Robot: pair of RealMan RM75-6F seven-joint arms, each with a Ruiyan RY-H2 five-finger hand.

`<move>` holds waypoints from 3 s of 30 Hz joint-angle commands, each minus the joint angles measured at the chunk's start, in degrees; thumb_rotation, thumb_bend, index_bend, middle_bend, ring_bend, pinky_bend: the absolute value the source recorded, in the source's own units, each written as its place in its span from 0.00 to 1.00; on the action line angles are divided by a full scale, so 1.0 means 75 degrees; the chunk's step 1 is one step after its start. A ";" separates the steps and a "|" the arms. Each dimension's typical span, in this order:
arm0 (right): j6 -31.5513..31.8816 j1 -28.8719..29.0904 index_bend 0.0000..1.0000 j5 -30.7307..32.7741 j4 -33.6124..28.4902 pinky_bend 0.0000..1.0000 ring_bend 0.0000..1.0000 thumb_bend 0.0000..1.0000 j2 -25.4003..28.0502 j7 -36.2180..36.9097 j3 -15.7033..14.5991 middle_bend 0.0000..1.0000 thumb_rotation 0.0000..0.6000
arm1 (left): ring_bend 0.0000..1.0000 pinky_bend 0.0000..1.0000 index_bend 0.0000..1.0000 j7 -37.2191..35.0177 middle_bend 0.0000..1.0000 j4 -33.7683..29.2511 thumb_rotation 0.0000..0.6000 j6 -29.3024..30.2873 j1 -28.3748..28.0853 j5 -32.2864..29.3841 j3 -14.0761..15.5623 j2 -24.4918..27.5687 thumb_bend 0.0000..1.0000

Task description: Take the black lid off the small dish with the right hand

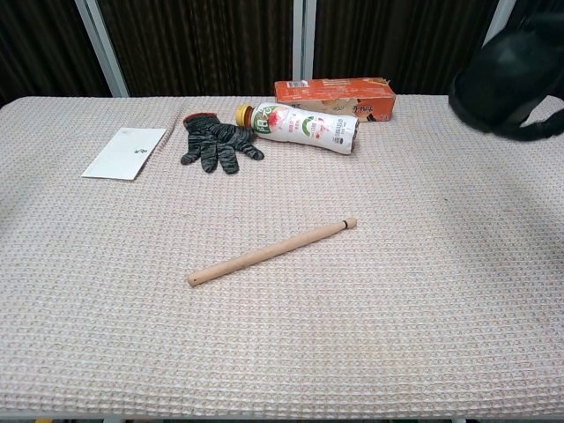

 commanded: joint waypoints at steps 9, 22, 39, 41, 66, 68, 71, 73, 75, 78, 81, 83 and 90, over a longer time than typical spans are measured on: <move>-0.2183 0.0494 0.37 0.1851 0.1616 0.00 0.06 0.16 -0.0834 -0.1232 -0.0468 0.44 1.00 | 0.00 0.18 0.14 -0.0028 0.11 -0.0053 1.00 -0.0025 0.0003 0.0024 0.0042 0.0030 0.13; -0.2439 0.0748 0.37 0.2704 0.0820 0.00 0.06 0.16 -0.0171 -0.2011 -0.0008 0.44 1.00 | 0.00 0.18 0.14 -0.0256 0.11 0.0031 1.00 -0.0123 -0.0025 0.0053 0.0098 -0.0009 0.13; -0.3039 0.1710 0.37 0.3115 0.0817 0.00 0.06 0.16 -0.0892 -0.1991 0.0329 0.44 1.00 | 0.00 0.18 0.14 -0.0483 0.11 0.0195 1.00 -0.0145 -0.0030 -0.0036 0.0032 0.0007 0.13; -0.3020 0.1324 0.37 0.3355 0.0882 0.00 0.06 0.16 -0.0365 -0.1601 0.0223 0.44 1.00 | 0.00 0.18 0.14 -0.0524 0.11 0.0263 1.00 -0.0209 -0.0050 -0.0042 0.0048 -0.0030 0.13; -0.2455 0.0703 0.37 0.2627 0.0196 0.00 0.06 0.16 0.0758 -0.0737 -0.0469 0.44 1.00 | 0.00 0.18 0.14 -0.0426 0.11 0.0231 1.00 -0.0242 -0.0106 -0.0101 -0.0016 -0.0063 0.13; -0.2514 0.0743 0.37 0.2349 0.0203 0.00 0.06 0.16 0.0690 -0.0614 -0.0516 0.44 1.00 | 0.00 0.18 0.14 -0.0418 0.11 0.0228 1.00 -0.0248 -0.0117 -0.0095 -0.0017 -0.0069 0.13; -0.2941 0.1284 0.37 0.2042 0.0188 0.00 0.06 0.16 -0.0003 -0.0836 -0.0407 0.44 1.00 | 0.00 0.18 0.14 -0.0394 0.11 0.0193 1.00 -0.0163 -0.0089 -0.0061 -0.0013 -0.0062 0.13; -0.3166 0.1748 0.37 0.1910 0.0275 0.00 0.06 0.16 -0.0667 -0.1132 -0.0230 0.44 1.00 | 0.00 0.18 0.14 -0.0371 0.11 0.0153 1.00 -0.0100 -0.0059 -0.0066 -0.0022 -0.0034 0.13; -0.3429 0.2263 0.37 0.1955 0.0408 0.00 0.06 0.16 -0.1423 -0.1352 0.0036 0.44 1.00 | 0.00 0.18 0.14 -0.0342 0.11 0.0100 1.00 -0.0058 -0.0038 -0.0095 -0.0045 0.0013 0.13; -0.3482 0.2664 0.37 0.2129 0.0484 0.00 0.06 0.16 -0.1982 -0.1667 0.0304 0.44 1.00 | 0.00 0.18 0.14 -0.0297 0.11 0.0013 1.00 -0.0041 -0.0042 -0.0097 -0.0066 0.0088 0.13; -0.3052 0.2428 0.37 0.2181 0.0208 0.00 0.06 0.16 -0.1697 -0.1914 0.0218 0.44 1.00 | 0.00 0.18 0.14 -0.0296 0.11 -0.0016 1.00 -0.0033 -0.0046 -0.0086 -0.0068 0.0095 0.13; -0.2619 0.1973 0.37 0.2149 -0.0033 0.00 0.06 0.16 -0.1111 -0.1778 0.0051 0.44 1.00 | 0.00 0.18 0.14 -0.0312 0.11 0.0022 1.00 -0.0071 -0.0050 -0.0083 -0.0044 0.0063 0.13; -0.2099 0.0769 0.37 0.2033 0.0075 0.00 0.06 0.16 0.0606 -0.0435 -0.0460 0.44 1.00 | 0.00 0.18 0.14 -0.0309 0.11 0.0080 1.00 -0.0115 -0.0064 -0.0064 -0.0012 -0.0009 0.13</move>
